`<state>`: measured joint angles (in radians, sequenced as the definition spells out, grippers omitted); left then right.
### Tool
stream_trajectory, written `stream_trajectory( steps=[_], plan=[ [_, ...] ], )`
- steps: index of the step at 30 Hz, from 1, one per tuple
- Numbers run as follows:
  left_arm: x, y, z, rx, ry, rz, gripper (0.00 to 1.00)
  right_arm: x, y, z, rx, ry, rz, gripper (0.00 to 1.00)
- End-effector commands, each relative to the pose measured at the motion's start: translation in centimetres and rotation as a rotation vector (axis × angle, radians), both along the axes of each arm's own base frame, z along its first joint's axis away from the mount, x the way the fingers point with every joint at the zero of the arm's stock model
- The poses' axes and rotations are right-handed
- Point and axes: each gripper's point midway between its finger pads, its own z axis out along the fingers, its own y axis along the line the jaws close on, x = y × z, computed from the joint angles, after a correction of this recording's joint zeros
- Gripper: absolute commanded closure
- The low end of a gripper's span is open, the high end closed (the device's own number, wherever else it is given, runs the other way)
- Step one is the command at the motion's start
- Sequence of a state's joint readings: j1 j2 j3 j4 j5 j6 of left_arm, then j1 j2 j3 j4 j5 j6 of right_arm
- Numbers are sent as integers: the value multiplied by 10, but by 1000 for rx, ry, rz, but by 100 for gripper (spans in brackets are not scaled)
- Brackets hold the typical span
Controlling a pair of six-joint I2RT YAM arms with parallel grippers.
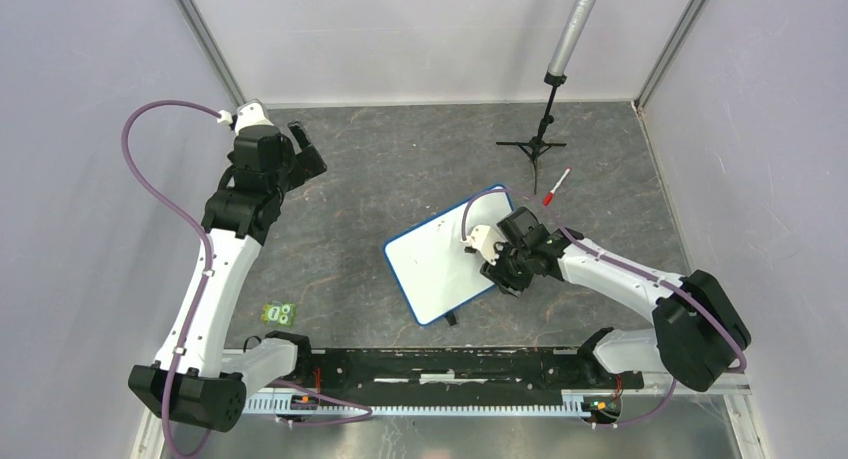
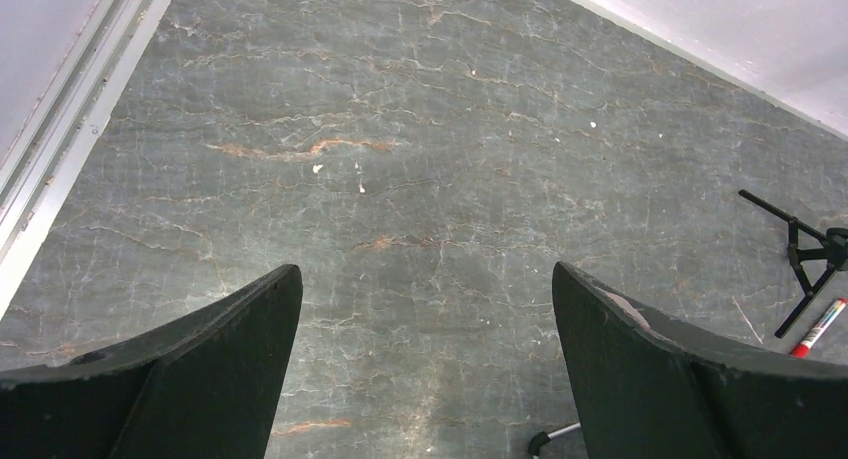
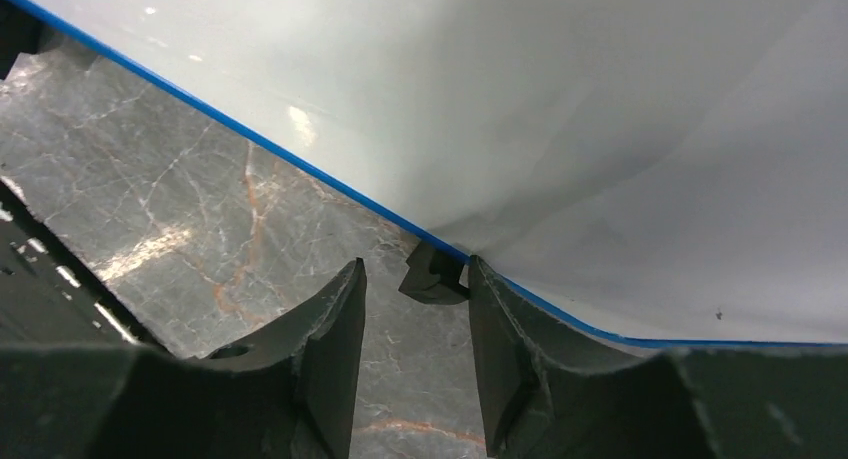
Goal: Write a sentence on the whiteboard
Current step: Move the whiteboard stand to the center of the board.
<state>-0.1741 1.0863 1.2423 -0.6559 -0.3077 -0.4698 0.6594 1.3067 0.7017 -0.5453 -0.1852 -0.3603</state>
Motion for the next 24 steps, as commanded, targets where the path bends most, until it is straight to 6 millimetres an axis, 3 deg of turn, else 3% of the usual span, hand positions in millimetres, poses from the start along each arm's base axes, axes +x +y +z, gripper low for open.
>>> stream_trajectory(
  steps=[1,7,12,15,17,20,24],
  plan=[
    [4,1,11,-6,-44,2,0,-34,10,1,32,160,50,53],
    [3,-2,10,-12,-41,-17,0,-42,25,16,121,171,69,46],
    [4,-16,9,-28,-25,-99,0,-32,26,37,142,78,108,34],
    [4,-28,7,-32,-7,-183,0,-31,29,57,184,29,165,19],
    [4,-36,5,-36,3,-238,0,-25,29,71,214,-33,169,4],
    [4,-43,4,-43,11,-280,0,-6,27,98,265,-117,131,2],
    [5,-46,7,-34,10,-302,0,44,3,145,415,-173,-68,2]
  ],
)
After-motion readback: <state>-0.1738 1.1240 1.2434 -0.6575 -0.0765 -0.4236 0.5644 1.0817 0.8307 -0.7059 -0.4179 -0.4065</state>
